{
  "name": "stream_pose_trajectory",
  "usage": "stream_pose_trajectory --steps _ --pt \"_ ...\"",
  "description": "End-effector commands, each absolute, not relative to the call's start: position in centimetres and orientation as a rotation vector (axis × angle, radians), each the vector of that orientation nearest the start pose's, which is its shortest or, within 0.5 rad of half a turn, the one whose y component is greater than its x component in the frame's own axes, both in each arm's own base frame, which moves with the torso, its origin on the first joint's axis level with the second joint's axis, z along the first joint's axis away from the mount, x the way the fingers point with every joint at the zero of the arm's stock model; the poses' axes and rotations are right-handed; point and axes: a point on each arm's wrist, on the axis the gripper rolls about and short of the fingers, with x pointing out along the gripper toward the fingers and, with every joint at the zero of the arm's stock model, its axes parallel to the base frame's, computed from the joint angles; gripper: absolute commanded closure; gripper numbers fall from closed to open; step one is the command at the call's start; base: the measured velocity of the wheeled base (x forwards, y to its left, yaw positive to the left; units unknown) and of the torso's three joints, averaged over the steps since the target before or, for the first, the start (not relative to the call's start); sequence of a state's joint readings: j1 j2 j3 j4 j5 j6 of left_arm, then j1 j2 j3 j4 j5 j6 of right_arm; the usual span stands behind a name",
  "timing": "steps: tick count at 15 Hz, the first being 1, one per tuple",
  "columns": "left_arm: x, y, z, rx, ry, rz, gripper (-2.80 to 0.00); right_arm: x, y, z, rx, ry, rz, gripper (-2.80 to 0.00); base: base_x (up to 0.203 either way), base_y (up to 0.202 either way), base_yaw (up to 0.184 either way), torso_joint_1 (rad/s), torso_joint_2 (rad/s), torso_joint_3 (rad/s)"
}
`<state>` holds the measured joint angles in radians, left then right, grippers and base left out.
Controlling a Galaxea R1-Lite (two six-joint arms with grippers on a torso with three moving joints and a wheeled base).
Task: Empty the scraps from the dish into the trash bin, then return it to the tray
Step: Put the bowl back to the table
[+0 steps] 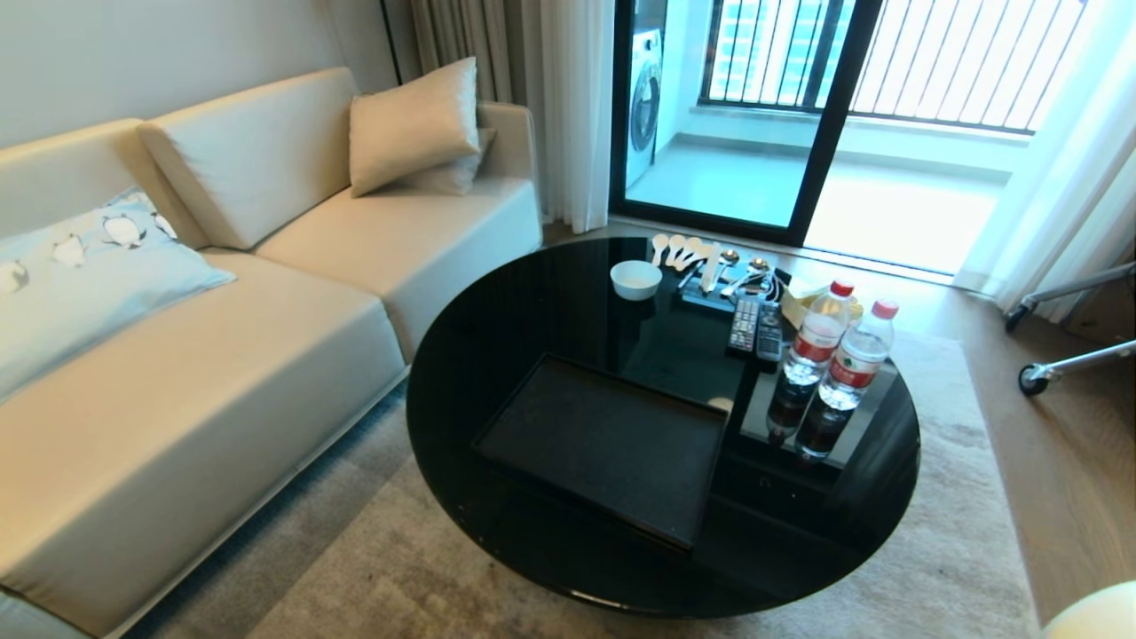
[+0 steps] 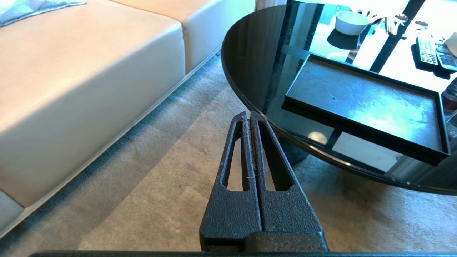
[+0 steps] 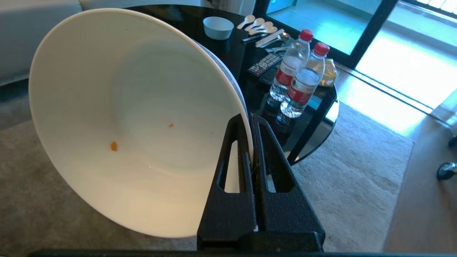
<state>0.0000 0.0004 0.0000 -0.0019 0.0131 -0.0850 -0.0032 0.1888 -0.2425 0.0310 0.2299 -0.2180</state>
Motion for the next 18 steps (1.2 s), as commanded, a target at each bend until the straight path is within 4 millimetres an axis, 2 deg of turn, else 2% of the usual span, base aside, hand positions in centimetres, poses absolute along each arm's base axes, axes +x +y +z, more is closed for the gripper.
stream_pose_trajectory --steps 1,4,6,8,10,12,16,18 --pt "-2.3 0.0 7.6 -0.086 -0.002 0.014 0.00 0.8 0.6 17.5 -0.247 0.071 0.286 0.00 0.000 0.000 0.000 0.000 0.00 0.000" --pt "-2.3 0.0 7.6 -0.086 -0.002 0.014 0.00 4.9 0.7 19.8 -0.313 0.173 0.346 0.00 0.000 0.000 0.000 0.000 0.00 0.000" --pt "-2.3 0.0 7.6 -0.086 -0.002 0.014 0.00 8.7 1.0 20.6 -0.360 0.222 0.401 0.00 0.000 0.000 0.000 0.000 0.00 0.000" --pt "-2.3 0.0 7.6 -0.086 -0.003 0.014 0.00 12.4 2.1 21.1 -0.401 0.239 0.481 0.00 0.000 0.000 0.000 0.000 0.00 0.000" --pt "-2.3 0.0 7.6 -0.086 -0.004 0.014 0.00 15.9 5.1 21.2 -0.452 0.248 0.605 0.00 0.000 0.000 0.000 0.000 0.00 0.000" --pt "-2.3 0.0 7.6 -0.086 -0.002 0.014 0.00 19.1 8.1 20.4 -0.492 0.286 0.664 0.00 0.000 0.000 0.000 0.000 0.00 0.000" --pt "-2.3 0.0 7.6 -0.086 -0.004 0.014 0.00 25.9 15.1 17.6 -0.508 0.314 0.672 0.00 0.000 0.000 0.000 0.000 0.00 0.000" --pt "-2.3 0.0 7.6 -0.086 -0.002 0.014 0.00 28.4 18.8 16.2 -0.454 0.337 0.630 0.00 0.000 0.000 0.000 0.000 0.00 0.000"
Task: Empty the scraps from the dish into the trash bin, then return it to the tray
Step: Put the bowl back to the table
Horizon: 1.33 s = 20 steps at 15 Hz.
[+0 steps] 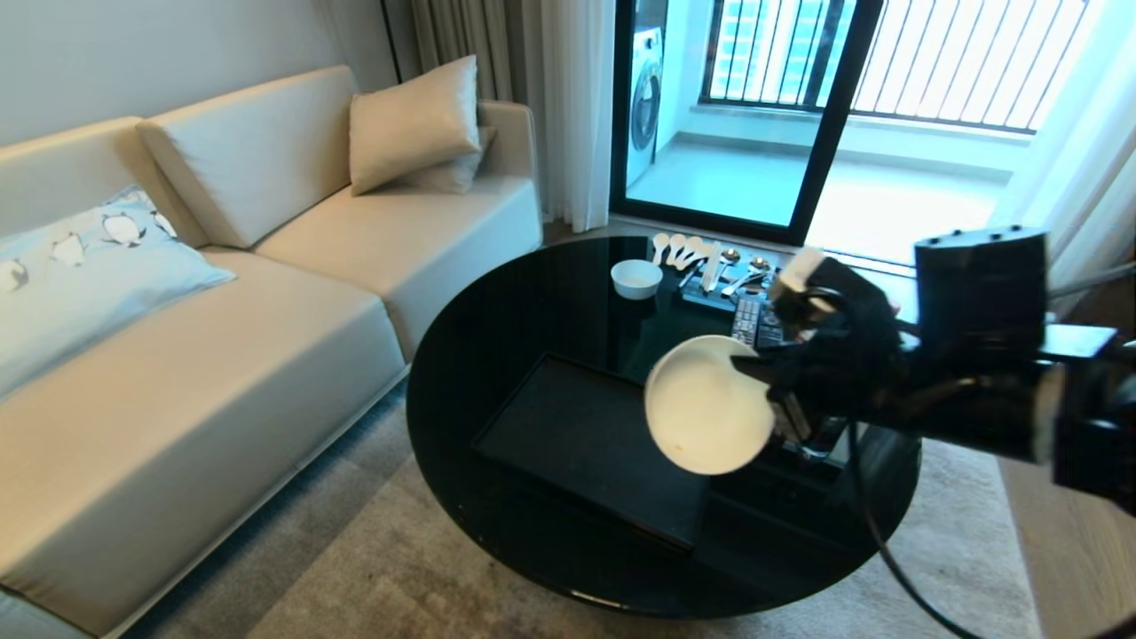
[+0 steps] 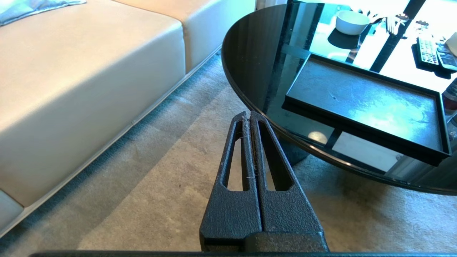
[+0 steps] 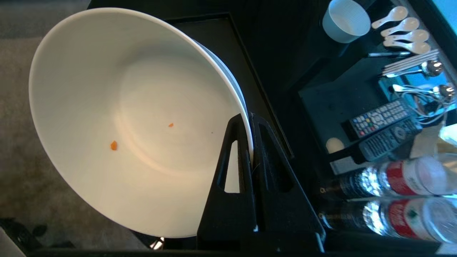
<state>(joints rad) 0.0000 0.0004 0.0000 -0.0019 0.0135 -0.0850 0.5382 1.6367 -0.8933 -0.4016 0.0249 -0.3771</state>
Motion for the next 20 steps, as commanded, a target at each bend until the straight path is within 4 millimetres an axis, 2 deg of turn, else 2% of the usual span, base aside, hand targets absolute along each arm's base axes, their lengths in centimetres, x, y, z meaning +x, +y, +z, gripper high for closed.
stream_pose_trajectory --steps 1,4,7,10,14,18,20 --pt "-2.3 0.0 7.6 -0.086 -0.003 0.014 0.00 29.6 20.4 15.4 -0.413 0.367 0.589 0.00 0.000 0.000 0.000 0.000 0.00 0.000" --pt "-2.3 0.0 7.6 -0.086 -0.004 0.014 0.00 31.7 23.3 13.5 -0.225 0.542 0.436 0.00 0.000 0.000 0.000 0.000 0.00 0.000" --pt "-2.3 0.0 7.6 -0.086 -0.004 0.014 0.00 33.1 24.4 11.7 -0.093 0.755 0.276 0.00 0.000 0.000 0.000 0.000 0.00 0.000" --pt "-2.3 0.0 7.6 -0.086 -0.003 0.014 0.00 34.7 25.3 10.4 0.034 0.880 0.143 0.00 0.000 0.000 0.000 0.000 0.00 0.000" --pt "-2.3 0.0 7.6 -0.086 -0.002 0.014 0.00 36.5 24.6 7.3 0.076 0.943 0.055 0.00 0.000 0.000 0.000 0.000 0.00 0.000" --pt "-2.3 0.0 7.6 -0.086 -0.004 0.014 0.00 39.4 23.0 5.6 0.172 0.944 -0.036 0.00 0.000 0.000 0.000 0.000 0.00 0.000" --pt "-2.3 0.0 7.6 -0.086 -0.004 0.014 0.00 40.1 22.8 4.5 0.209 0.960 -0.075 0.00 0.000 0.000 0.000 0.000 0.00 0.000"
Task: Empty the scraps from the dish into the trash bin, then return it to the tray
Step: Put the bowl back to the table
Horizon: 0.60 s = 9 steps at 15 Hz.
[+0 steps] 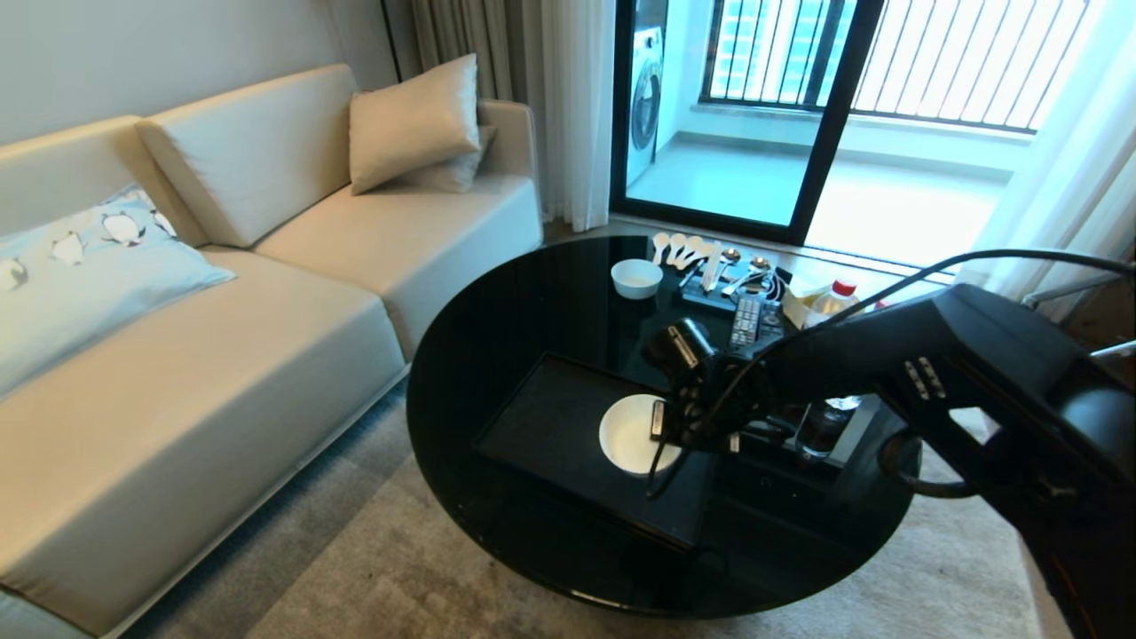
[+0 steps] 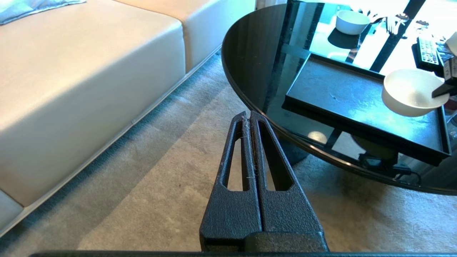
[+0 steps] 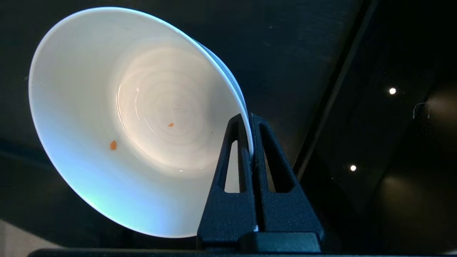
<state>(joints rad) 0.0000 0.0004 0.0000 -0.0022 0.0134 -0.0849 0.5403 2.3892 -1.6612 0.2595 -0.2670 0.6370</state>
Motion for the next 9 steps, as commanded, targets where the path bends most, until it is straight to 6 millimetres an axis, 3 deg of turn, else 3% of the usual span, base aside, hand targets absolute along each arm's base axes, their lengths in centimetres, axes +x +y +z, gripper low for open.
stream_pose_trajectory --steps 1,4,9 --pt "-2.3 0.0 7.6 -0.086 -0.004 0.014 0.00 40.3 22.7 3.9 0.221 0.966 -0.088 0.00 0.000 0.000 0.000 0.000 0.00 0.000" --pt "-2.3 0.0 7.6 -0.086 -0.004 0.014 0.00 41.0 23.1 3.1 0.266 0.965 -0.110 0.00 0.000 0.000 0.000 0.000 0.00 0.000" --pt "-2.3 0.0 7.6 -0.086 -0.002 0.014 0.00 42.6 21.9 2.7 0.298 0.951 -0.144 0.00 0.000 0.000 0.000 0.000 0.00 0.000"
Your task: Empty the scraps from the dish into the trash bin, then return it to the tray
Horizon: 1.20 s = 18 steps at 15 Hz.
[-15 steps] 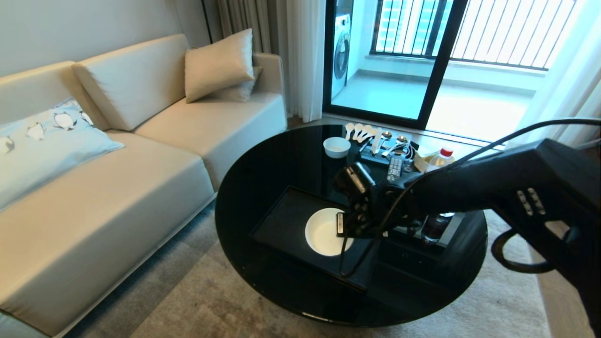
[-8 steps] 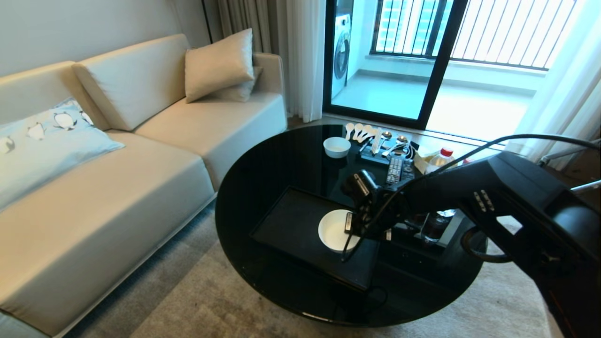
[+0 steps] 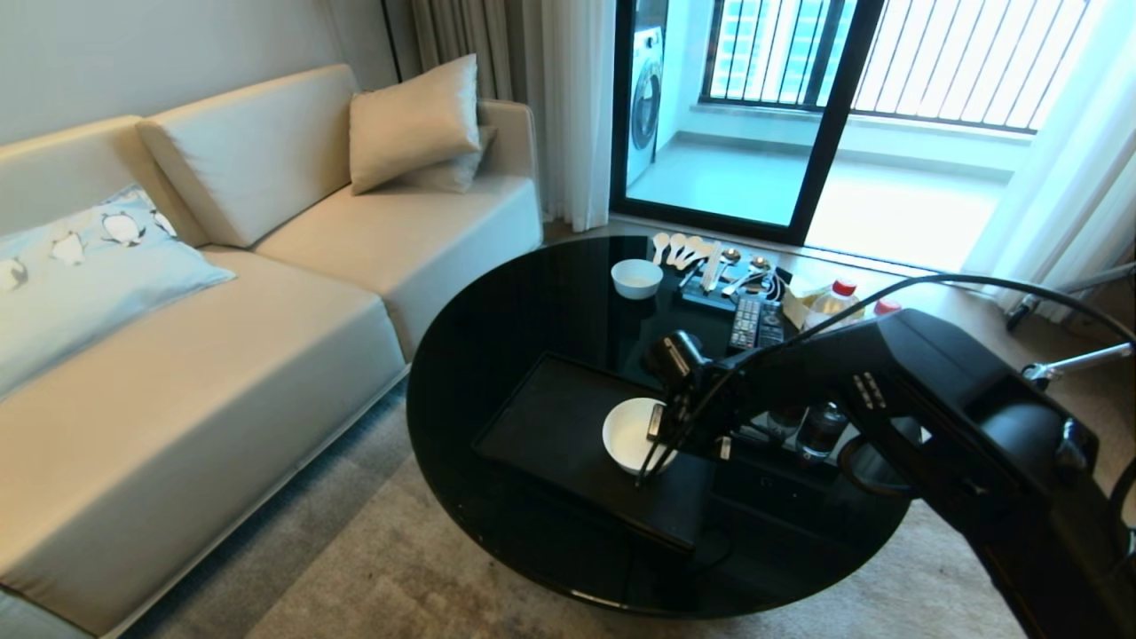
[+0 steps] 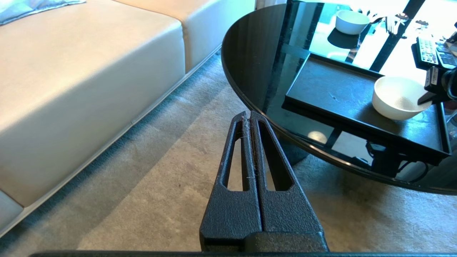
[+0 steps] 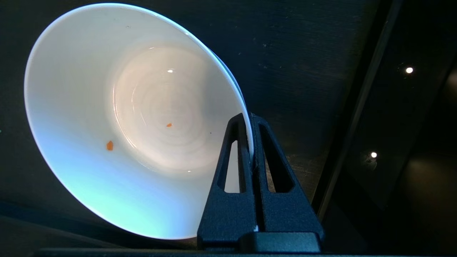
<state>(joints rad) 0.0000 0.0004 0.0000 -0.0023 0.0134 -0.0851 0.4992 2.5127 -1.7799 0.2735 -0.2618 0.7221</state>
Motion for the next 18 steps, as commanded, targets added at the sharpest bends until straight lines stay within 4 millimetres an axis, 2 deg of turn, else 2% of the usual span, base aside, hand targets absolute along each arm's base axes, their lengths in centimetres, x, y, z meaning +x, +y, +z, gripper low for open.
stream_pose_trajectory --steps 1,2,5,8,10,13,15,18 --pt "-2.3 0.0 7.6 -0.086 -0.002 0.014 0.00 42.7 21.6 2.7 0.300 0.950 -0.149 0.00 0.000 0.000 0.000 0.000 0.00 0.000" --pt "-2.3 0.0 7.6 -0.086 -0.004 0.014 0.00 42.8 21.5 2.6 0.301 0.952 -0.153 -2.80 0.000 0.000 0.000 0.000 0.00 0.000" --pt "-2.3 0.0 7.6 -0.086 -0.003 0.014 0.00 42.7 21.1 3.0 0.300 0.961 -0.166 -2.80 0.000 0.000 0.000 0.000 0.00 0.000" --pt "-2.3 0.0 7.6 -0.086 -0.004 0.014 0.00 42.6 21.1 4.9 0.321 0.920 -0.150 -2.80 0.000 0.000 0.000 0.000 0.00 0.000" --pt "-2.3 0.0 7.6 -0.086 -0.004 0.014 0.00 42.2 20.9 7.3 0.340 0.883 -0.135 -2.80 0.000 0.000 0.000 0.000 0.00 0.000" --pt "-2.3 0.0 7.6 -0.086 -0.002 0.014 0.00 40.7 20.2 12.6 0.368 0.817 -0.107 -2.80 0.000 0.000 0.000 0.000 0.00 0.000" --pt "-2.3 0.0 7.6 -0.086 -0.004 0.014 0.00 38.8 19.5 16.0 0.361 0.778 -0.107 -2.80 0.000 0.000 0.000 0.000 0.00 0.000" --pt "-2.3 0.0 7.6 -0.086 -0.002 0.014 0.00 35.1 17.5 18.6 0.275 0.755 -0.118 -2.80 0.000 0.000 0.000 0.000 0.00 0.000"
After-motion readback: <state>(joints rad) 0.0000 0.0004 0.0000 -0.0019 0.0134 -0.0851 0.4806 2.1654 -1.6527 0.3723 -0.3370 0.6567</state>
